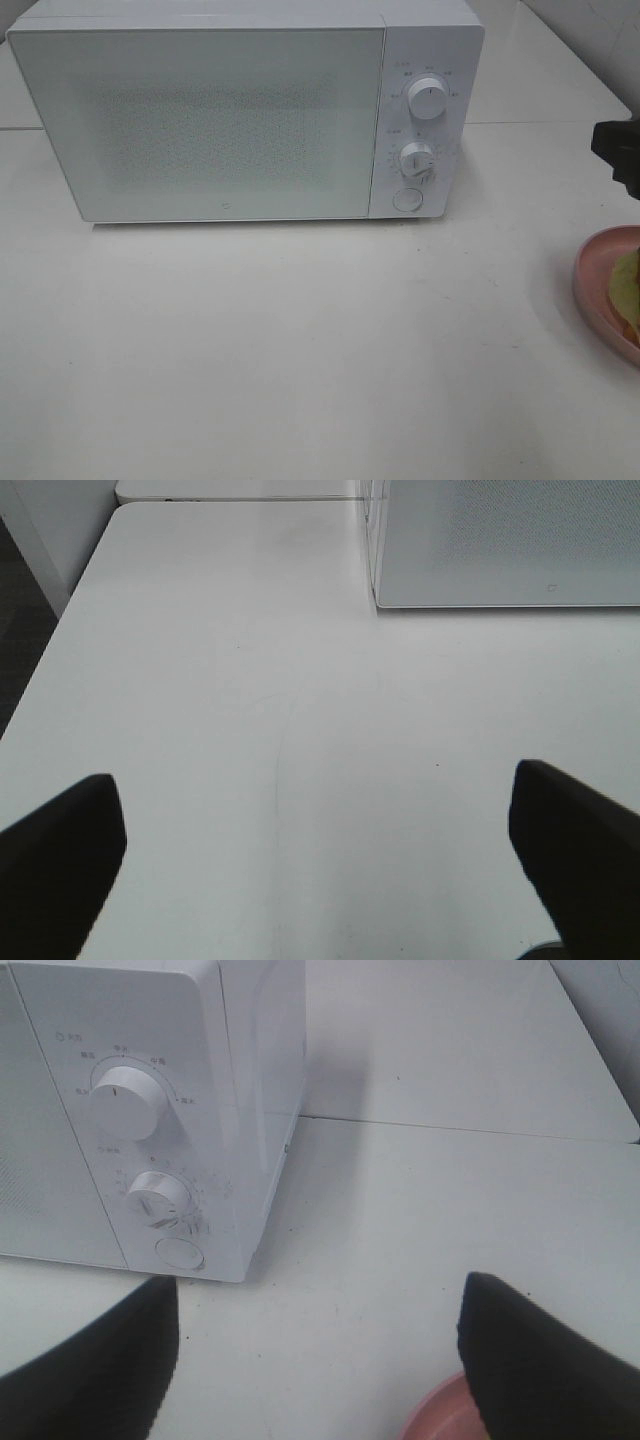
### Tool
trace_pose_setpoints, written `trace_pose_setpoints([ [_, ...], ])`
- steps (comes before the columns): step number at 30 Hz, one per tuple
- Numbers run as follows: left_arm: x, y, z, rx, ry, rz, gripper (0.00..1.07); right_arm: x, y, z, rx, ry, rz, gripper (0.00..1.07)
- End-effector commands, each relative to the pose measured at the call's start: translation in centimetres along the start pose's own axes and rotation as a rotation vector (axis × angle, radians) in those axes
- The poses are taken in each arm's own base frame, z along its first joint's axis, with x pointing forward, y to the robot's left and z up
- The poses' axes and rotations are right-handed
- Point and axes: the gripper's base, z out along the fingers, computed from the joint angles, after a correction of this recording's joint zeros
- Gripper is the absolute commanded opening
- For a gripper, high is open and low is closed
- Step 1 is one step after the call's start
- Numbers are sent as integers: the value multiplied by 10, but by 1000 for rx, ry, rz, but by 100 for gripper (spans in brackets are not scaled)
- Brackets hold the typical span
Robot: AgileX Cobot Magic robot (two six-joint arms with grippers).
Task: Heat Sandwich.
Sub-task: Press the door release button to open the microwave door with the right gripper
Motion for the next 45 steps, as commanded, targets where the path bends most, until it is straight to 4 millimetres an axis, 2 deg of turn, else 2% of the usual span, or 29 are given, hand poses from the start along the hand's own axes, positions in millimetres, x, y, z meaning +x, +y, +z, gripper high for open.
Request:
trace_pose_setpoints([
  [1,1,0,-4,-4,-36,0,100,-2,-1,8,1,-33,-7,75],
  [5,1,0,-4,-4,-36,0,100,2,0,31,-9,-52,-5,75],
  [10,1,0,-4,-4,-36,0,100,6,1,49,-16,-63,-3,75],
  [19,1,0,-4,-4,-36,0,100,13,2,75,-27,-134,-12,75],
  [26,1,0,-4,-4,-36,0,100,19,4,87,7,-164,-10,75],
  [31,1,0,-4,-4,-36,0,100,26,24,94,13,-163,-59,75],
  [34,1,0,-4,-4,-36,0,100,32,43,99,-10,-176,-104,75],
  [45,1,0,-4,-4,-36,0,100,53,79,104,-22,-156,-60,75],
])
